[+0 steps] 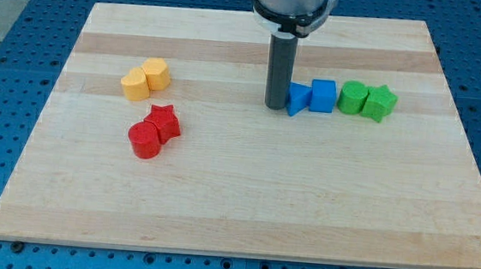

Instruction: Place yellow heart at center of the board

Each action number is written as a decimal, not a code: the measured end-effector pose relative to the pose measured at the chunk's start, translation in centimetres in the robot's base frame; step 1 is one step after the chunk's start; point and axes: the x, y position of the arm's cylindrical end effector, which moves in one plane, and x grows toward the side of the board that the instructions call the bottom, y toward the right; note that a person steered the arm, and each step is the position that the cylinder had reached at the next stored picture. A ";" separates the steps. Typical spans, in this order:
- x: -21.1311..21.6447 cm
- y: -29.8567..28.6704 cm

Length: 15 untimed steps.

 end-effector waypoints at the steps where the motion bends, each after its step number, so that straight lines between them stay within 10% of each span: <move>1: 0.0 -2.7; 4: -9.5 -14.9; 7: -8.7 -29.4; 15: -2.4 -18.4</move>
